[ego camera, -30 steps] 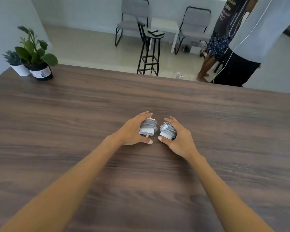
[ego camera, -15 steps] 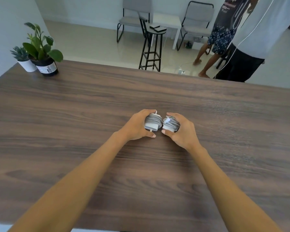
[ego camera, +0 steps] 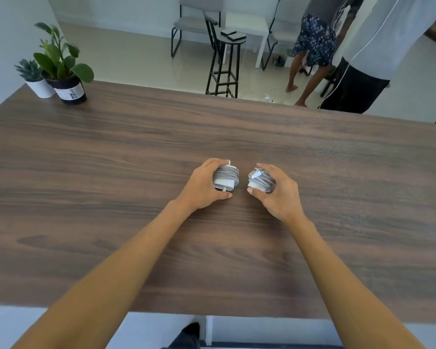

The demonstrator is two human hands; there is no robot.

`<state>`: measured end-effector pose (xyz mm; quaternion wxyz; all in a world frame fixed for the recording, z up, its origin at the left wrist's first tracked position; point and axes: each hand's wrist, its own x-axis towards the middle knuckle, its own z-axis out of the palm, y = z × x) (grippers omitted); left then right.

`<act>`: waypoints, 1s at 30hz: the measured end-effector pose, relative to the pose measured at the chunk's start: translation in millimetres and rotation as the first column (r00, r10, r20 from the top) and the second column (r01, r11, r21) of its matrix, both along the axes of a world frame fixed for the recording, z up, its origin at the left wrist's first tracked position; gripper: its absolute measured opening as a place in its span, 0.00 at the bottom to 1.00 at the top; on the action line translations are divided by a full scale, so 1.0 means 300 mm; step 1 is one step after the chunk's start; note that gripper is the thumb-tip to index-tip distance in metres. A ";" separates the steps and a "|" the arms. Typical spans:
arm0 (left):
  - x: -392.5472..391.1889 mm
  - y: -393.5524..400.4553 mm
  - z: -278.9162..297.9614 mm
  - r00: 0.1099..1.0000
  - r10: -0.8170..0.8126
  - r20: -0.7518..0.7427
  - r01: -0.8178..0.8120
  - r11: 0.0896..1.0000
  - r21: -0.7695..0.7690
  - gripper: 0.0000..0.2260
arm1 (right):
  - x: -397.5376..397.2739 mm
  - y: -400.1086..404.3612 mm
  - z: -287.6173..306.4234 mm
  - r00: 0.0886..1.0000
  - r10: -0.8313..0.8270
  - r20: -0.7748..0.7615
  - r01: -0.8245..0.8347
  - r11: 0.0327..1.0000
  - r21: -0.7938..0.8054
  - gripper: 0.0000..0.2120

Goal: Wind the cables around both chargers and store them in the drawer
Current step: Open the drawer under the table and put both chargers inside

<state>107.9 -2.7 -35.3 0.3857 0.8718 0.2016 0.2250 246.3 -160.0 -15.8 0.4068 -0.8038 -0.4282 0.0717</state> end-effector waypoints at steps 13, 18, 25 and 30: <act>-0.209 -0.457 0.101 0.993 0.085 0.082 -0.085 0.996 -0.007 0.35 | -0.164 -0.440 0.075 0.999 0.038 0.029 -0.038 0.999 0.020 0.26; -0.328 -0.723 0.138 0.992 0.099 0.078 -0.098 0.995 -0.015 0.34 | -0.252 -0.677 0.099 0.996 0.070 0.046 -0.072 0.997 0.031 0.26; -0.493 -1.019 0.066 0.993 0.122 0.011 -0.120 0.987 -0.104 0.34 | -0.370 -0.963 0.062 0.994 0.110 -0.026 -0.109 0.994 0.017 0.25; -0.562 -1.112 -0.101 0.992 0.098 -0.084 -0.110 0.981 -0.157 0.34 | -0.424 -1.095 -0.114 0.981 0.068 -0.182 -0.083 0.994 -0.073 0.25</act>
